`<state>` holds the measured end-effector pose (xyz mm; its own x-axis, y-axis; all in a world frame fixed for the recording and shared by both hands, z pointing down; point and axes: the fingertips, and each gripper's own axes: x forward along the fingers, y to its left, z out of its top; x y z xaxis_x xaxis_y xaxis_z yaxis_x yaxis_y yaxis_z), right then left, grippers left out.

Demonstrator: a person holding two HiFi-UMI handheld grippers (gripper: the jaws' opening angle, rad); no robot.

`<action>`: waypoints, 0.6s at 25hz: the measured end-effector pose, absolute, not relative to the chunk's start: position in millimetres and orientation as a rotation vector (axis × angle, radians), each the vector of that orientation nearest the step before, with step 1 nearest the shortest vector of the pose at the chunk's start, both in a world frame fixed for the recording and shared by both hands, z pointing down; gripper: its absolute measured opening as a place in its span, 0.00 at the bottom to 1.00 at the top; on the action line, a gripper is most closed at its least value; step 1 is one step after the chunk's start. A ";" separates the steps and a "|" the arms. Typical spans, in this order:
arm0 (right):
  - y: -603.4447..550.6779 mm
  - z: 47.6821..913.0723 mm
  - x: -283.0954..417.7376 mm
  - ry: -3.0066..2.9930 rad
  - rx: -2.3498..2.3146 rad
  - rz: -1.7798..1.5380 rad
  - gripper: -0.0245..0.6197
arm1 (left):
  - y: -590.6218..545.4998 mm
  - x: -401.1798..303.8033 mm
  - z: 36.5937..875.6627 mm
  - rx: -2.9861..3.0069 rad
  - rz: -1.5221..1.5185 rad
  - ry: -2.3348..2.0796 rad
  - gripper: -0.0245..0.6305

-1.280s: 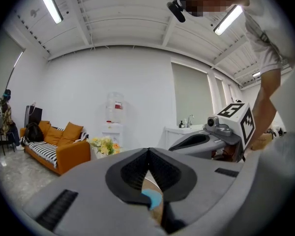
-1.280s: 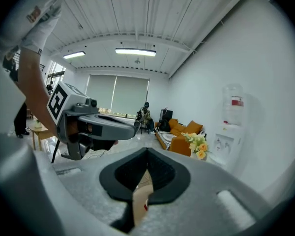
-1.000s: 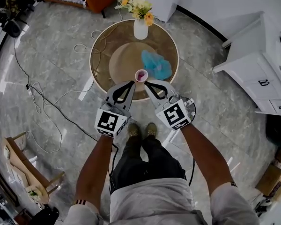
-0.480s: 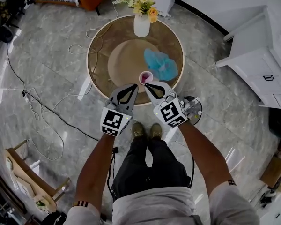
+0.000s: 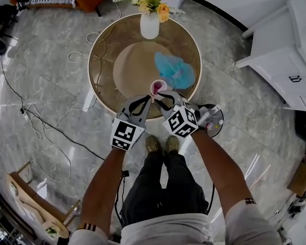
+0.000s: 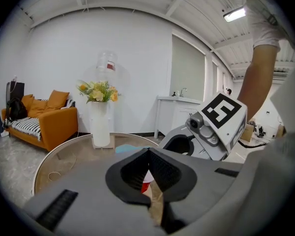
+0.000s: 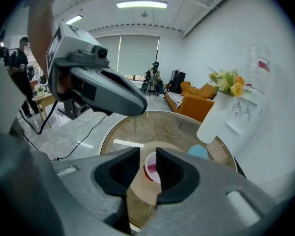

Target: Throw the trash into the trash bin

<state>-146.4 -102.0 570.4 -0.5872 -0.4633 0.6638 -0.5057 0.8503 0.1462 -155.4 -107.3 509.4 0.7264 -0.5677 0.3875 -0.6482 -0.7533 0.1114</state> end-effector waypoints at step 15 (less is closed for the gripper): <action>-115.4 646.6 -158.5 -2.123 0.603 0.021 0.21 | -125.5 -166.2 566.9 2.655 0.636 -0.883 0.04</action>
